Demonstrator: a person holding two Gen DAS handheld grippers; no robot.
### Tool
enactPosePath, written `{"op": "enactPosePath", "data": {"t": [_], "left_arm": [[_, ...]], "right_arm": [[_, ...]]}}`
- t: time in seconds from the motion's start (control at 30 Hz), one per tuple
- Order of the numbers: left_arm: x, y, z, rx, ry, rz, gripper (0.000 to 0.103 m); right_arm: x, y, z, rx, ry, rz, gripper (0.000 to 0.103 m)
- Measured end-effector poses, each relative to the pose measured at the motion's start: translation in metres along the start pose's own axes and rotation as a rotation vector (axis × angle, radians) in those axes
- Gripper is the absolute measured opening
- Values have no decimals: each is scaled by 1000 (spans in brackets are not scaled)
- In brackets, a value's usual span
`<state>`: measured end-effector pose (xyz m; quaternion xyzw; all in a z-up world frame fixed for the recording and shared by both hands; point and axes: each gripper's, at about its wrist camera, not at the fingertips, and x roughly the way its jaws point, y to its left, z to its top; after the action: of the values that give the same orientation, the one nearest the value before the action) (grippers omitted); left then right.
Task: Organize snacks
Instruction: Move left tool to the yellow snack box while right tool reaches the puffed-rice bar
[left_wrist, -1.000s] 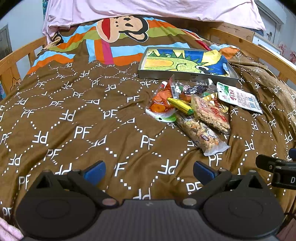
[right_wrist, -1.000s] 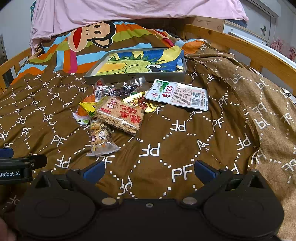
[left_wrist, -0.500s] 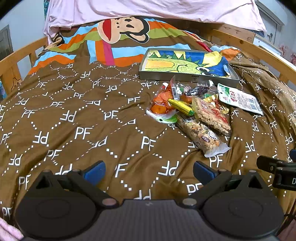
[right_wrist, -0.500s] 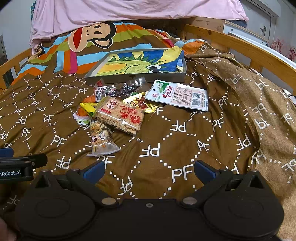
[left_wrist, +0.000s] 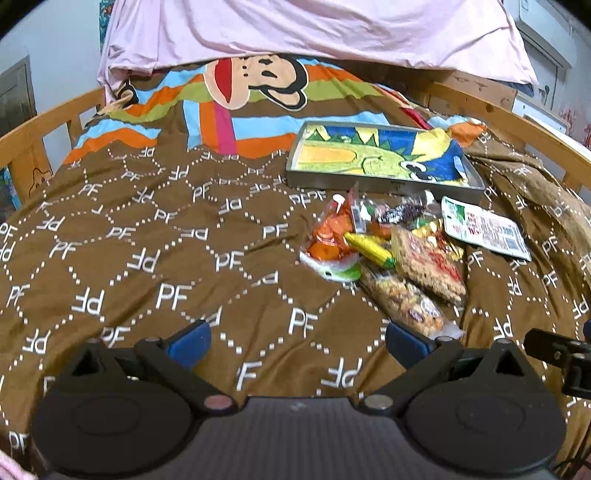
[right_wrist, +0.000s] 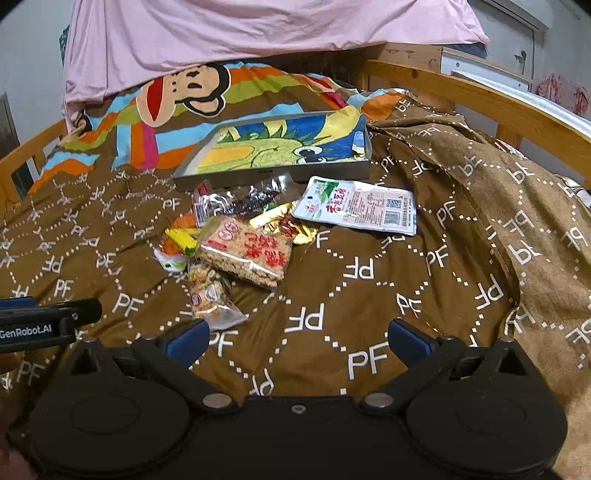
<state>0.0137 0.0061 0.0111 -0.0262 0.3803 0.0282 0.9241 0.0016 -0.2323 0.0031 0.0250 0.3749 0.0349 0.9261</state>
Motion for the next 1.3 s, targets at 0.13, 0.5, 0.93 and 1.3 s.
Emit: {"op": "enactPosePath", "data": {"t": [0.13,0.5,0.93,1.3], "left_arm": [[6,0,13,9,-17,0,103],[51,0,43,50,-38,-44,103],[93,-2,51,125,-3,-180,103],[136,-14,72,212,44,-323,103]], "right_arm": [[-3,-1,5,10,-58,19,102],[18,-4,26,-64,-217,48,102],[73,-14,37,-192,-195,65,102],[102,14,20,-438,-180,31,102]]}}
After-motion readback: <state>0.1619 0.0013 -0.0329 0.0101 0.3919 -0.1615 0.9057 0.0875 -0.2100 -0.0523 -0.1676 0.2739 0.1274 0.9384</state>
